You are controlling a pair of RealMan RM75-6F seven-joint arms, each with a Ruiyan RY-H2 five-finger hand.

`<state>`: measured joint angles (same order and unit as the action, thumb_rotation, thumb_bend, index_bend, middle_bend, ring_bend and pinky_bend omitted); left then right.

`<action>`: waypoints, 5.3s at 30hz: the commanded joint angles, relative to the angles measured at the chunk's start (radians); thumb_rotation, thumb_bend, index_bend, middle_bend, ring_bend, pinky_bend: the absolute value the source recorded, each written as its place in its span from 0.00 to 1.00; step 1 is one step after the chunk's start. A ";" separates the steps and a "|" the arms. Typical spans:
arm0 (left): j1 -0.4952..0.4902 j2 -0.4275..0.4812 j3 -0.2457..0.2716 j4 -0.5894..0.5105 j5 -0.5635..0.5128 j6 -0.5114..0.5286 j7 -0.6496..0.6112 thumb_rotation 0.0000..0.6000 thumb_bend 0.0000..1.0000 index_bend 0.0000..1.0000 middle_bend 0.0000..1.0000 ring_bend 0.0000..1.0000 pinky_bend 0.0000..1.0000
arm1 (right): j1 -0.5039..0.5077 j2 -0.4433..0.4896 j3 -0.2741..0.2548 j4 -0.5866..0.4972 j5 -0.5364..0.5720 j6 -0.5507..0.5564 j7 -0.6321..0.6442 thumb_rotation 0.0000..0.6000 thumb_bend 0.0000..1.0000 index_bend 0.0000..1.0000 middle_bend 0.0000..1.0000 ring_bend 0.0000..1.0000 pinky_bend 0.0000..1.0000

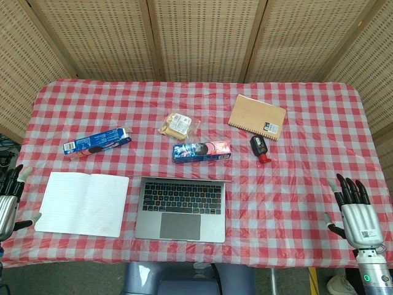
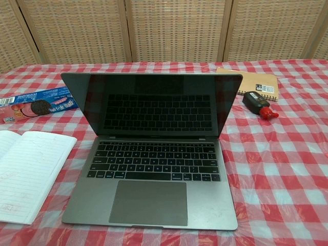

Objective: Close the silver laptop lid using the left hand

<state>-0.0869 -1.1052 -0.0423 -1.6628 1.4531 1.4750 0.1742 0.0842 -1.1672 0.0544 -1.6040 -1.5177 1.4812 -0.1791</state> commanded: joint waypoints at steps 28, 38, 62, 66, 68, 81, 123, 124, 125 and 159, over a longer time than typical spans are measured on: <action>-0.011 0.001 0.009 -0.004 0.015 -0.020 -0.004 1.00 0.09 0.00 0.00 0.00 0.00 | -0.004 0.005 0.000 0.006 -0.001 0.005 0.032 1.00 0.62 0.00 0.00 0.00 0.00; -0.063 0.011 0.035 -0.003 0.156 -0.044 -0.087 1.00 0.11 0.00 0.00 0.00 0.00 | 0.001 0.007 0.006 0.005 0.011 -0.005 0.041 1.00 0.63 0.00 0.00 0.00 0.00; -0.352 0.156 -0.043 -0.272 0.159 -0.384 -0.031 1.00 1.00 0.00 0.00 0.00 0.00 | 0.003 0.018 0.007 -0.001 0.030 -0.023 0.058 1.00 0.63 0.00 0.00 0.00 0.00; -0.399 0.157 -0.063 -0.303 0.108 -0.451 -0.021 1.00 1.00 0.00 0.00 0.00 0.00 | 0.004 0.019 0.008 0.000 0.033 -0.026 0.066 1.00 0.63 0.00 0.00 0.00 0.00; -0.424 0.153 -0.079 -0.316 0.071 -0.480 -0.003 1.00 1.00 0.00 0.00 0.00 0.00 | 0.004 0.020 0.008 0.001 0.035 -0.028 0.070 1.00 0.63 0.00 0.00 0.00 0.00; -0.562 0.078 -0.157 -0.387 -0.169 -0.566 0.130 1.00 1.00 0.00 0.00 0.00 0.03 | 0.010 0.022 0.003 -0.002 0.043 -0.049 0.068 1.00 0.64 0.00 0.00 0.00 0.00; -0.737 -0.036 -0.090 -0.426 -0.403 -0.571 0.306 1.00 1.00 0.32 0.16 0.17 0.28 | 0.012 0.024 -0.005 -0.001 0.030 -0.050 0.082 1.00 0.68 0.00 0.00 0.00 0.00; -0.738 -0.035 -0.088 -0.430 -0.402 -0.570 0.306 1.00 1.00 0.32 0.16 0.17 0.28 | 0.012 0.024 -0.005 -0.001 0.030 -0.050 0.082 1.00 0.68 0.00 0.00 0.00 0.00; -0.738 -0.035 -0.086 -0.432 -0.401 -0.569 0.305 1.00 1.00 0.32 0.16 0.17 0.28 | 0.012 0.025 -0.005 -0.002 0.030 -0.050 0.082 1.00 0.68 0.00 0.00 0.00 0.00; -0.690 -0.113 0.079 -0.423 -0.289 -0.599 0.287 1.00 1.00 0.34 0.17 0.18 0.29 | 0.010 0.034 -0.006 -0.007 0.035 -0.053 0.093 1.00 0.68 0.01 0.00 0.00 0.00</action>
<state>-0.7807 -1.2101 0.0306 -2.0920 1.1637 0.8757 0.4590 0.0944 -1.1330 0.0482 -1.6103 -1.4822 1.4285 -0.0866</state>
